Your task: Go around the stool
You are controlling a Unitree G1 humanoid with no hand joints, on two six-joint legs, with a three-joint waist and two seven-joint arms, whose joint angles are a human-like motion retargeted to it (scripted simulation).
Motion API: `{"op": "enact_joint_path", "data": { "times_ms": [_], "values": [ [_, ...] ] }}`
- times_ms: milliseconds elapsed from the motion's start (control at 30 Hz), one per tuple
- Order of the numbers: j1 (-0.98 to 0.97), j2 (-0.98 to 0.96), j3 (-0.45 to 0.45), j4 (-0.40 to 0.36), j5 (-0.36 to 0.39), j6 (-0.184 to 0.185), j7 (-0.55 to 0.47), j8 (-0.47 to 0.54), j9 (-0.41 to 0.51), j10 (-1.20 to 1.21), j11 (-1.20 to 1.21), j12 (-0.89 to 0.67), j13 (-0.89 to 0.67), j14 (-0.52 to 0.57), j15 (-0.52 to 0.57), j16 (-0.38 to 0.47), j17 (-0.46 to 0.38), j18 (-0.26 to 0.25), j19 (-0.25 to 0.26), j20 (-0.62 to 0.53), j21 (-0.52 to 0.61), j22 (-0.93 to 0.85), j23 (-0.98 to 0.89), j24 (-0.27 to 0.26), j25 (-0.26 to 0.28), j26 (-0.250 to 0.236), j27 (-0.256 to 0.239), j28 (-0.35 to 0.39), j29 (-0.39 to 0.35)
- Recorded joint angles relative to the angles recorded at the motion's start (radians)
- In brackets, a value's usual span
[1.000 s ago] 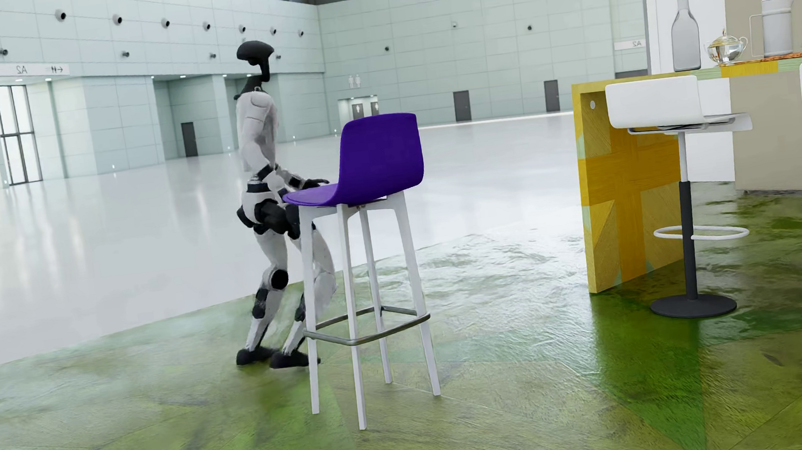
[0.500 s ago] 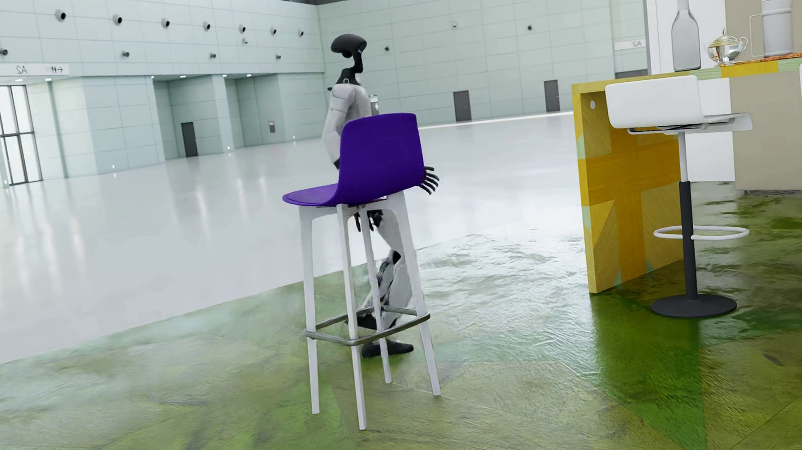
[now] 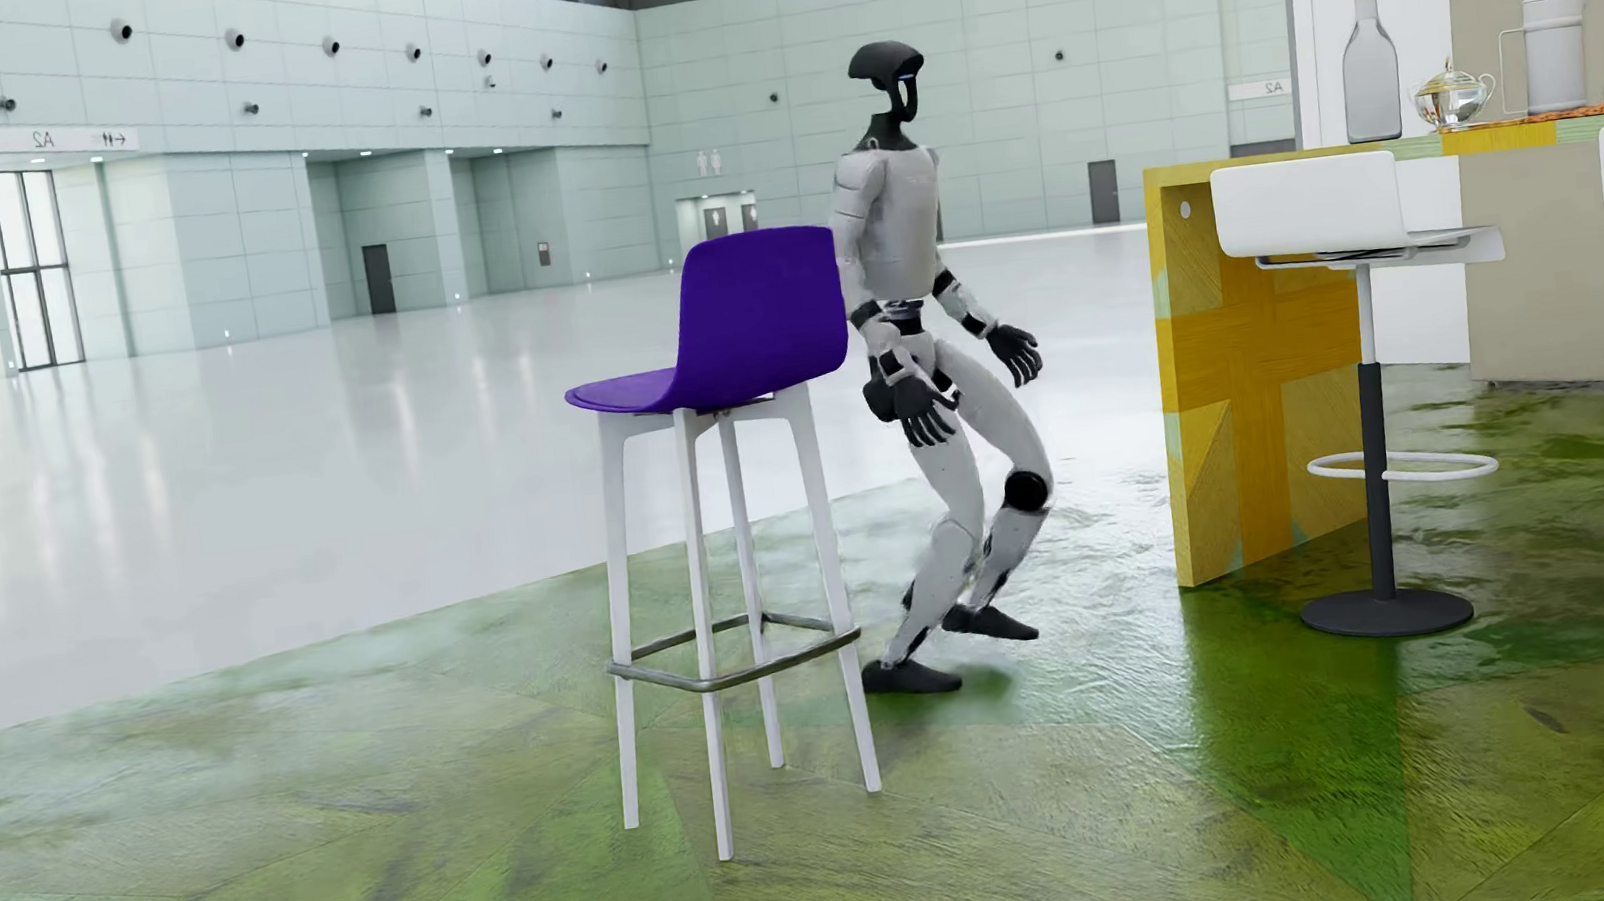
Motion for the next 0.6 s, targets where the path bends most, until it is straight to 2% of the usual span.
{"op": "enact_joint_path", "data": {
  "times_ms": [33,67,100,133,167,200,233,267,300,333,400,433,467,500,533,567,600],
  "values": [
    [-0.042,0.056,0.030,0.009,0.016,0.039,0.011,0.031,-0.002,-0.063,-0.024,0.057,-0.058,0.028,-0.032,0.024,0.003,-0.009,0.007,0.024,0.010,-0.006,-0.022,0.026,-0.012,0.062,-0.002,-0.027,0.008],
    [-0.043,0.088,0.033,0.021,0.036,0.079,0.008,0.061,0.000,-0.229,-0.008,0.096,-0.136,0.036,-0.056,0.030,0.010,-0.028,0.015,0.046,-0.010,0.004,-0.043,0.031,-0.031,0.094,-0.003,-0.035,0.035],
    [0.008,0.047,0.009,0.032,0.014,0.052,0.052,0.057,0.022,-0.232,0.160,0.062,-0.148,0.083,0.005,0.064,0.042,0.008,0.014,0.038,-0.010,0.036,-0.058,0.006,-0.043,0.100,-0.024,-0.020,0.072],
    [0.068,-0.019,-0.012,0.041,-0.037,0.003,0.110,0.008,0.043,-0.231,0.292,0.009,-0.131,0.031,0.099,0.080,0.047,0.103,-0.012,0.032,0.004,0.005,-0.021,-0.029,-0.045,0.109,-0.058,0.014,0.124],
    [0.132,-0.070,-0.066,0.050,-0.086,-0.043,0.145,-0.059,0.062,-0.243,0.318,-0.061,-0.058,-0.012,0.138,0.078,0.038,0.115,-0.012,0.032,-0.017,-0.037,-0.005,-0.061,-0.047,0.106,-0.091,0.062,0.181],
    [0.201,-0.115,-0.140,0.066,-0.098,-0.089,0.180,-0.085,0.066,-0.266,0.281,-0.128,0.002,-0.049,0.114,0.063,0.012,0.098,0.013,0.006,-0.036,-0.051,-0.020,-0.085,-0.051,0.083,-0.093,0.117,0.210],
    [0.256,-0.146,-0.204,0.082,-0.099,-0.128,0.202,-0.090,0.060,-0.261,0.189,-0.187,0.056,-0.083,0.087,0.025,-0.013,0.084,0.035,-0.028,-0.043,-0.100,-0.036,-0.100,-0.056,0.072,-0.085,0.167,0.208],
    [0.232,-0.137,-0.222,0.099,-0.093,-0.160,0.177,-0.079,0.042,-0.113,0.104,-0.244,0.115,-0.046,0.036,-0.036,-0.026,0.054,-0.010,-0.055,-0.007,-0.097,-0.012,-0.097,-0.065,0.036,-0.078,0.195,0.166],
    [0.153,-0.100,-0.197,0.073,-0.063,-0.159,0.092,-0.057,0.018,0.042,0.095,-0.230,0.136,0.070,-0.001,-0.056,-0.036,0.027,-0.013,-0.104,0.048,-0.072,0.086,-0.078,-0.068,-0.008,-0.069,0.192,0.112],
    [0.090,-0.043,-0.147,0.034,-0.031,-0.135,0.024,-0.033,0.015,0.098,0.059,-0.195,0.126,0.101,-0.022,-0.079,-0.034,0.006,-0.012,-0.093,0.046,-0.052,0.122,-0.056,-0.055,-0.034,-0.041,0.170,0.065],
    [-0.010,0.062,-0.062,0.032,0.022,-0.071,0.020,0.003,0.029,-0.064,0.034,-0.086,0.052,0.021,-0.062,-0.024,0.027,-0.018,-0.008,-0.048,0.025,-0.072,-0.003,-0.006,0.004,-0.038,0.029,0.088,-0.019],
    [-0.023,0.040,-0.047,0.038,0.039,-0.036,0.031,0.009,0.026,-0.163,0.152,-0.042,-0.008,0.050,-0.033,0.022,0.042,-0.021,-0.002,-0.007,0.014,-0.024,-0.055,0.012,0.030,-0.060,0.050,0.050,-0.032],
    [0.025,-0.032,-0.071,0.049,0.022,-0.049,0.067,-0.006,0.024,-0.146,0.346,-0.031,-0.062,-0.011,0.114,0.094,0.054,0.074,-0.017,0.008,0.005,0.046,-0.017,0.015,0.053,-0.066,0.041,0.031,-0.008],
    [0.089,-0.102,-0.096,0.043,-0.020,-0.084,0.109,-0.034,0.019,-0.169,0.443,-0.048,-0.051,-0.047,0.212,0.114,0.044,0.163,-0.002,0.031,0.008,0.048,-0.002,-0.005,0.069,-0.023,0.020,0.040,0.043],
    [0.167,-0.154,-0.124,0.058,-0.059,-0.103,0.153,-0.072,0.013,-0.211,0.436,-0.046,-0.051,-0.077,0.227,0.083,0.025,0.115,-0.002,0.021,0.009,-0.009,0.001,-0.037,0.073,0.035,0.007,0.065,0.092],
    [0.242,-0.189,-0.153,0.071,-0.087,-0.112,0.193,-0.102,0.000,-0.257,0.365,-0.076,-0.030,-0.108,0.164,0.038,0.019,0.082,0.012,-0.026,-0.039,-0.062,-0.022,-0.070,0.063,0.091,-0.003,0.096,0.134],
    [0.270,-0.219,-0.170,0.059,-0.099,-0.123,0.180,-0.081,-0.019,-0.258,0.261,-0.142,0.025,-0.113,0.126,0.001,0.002,0.106,0.027,-0.037,-0.030,-0.073,-0.057,-0.101,0.040,0.109,-0.019,0.113,0.148]
  ]
}}
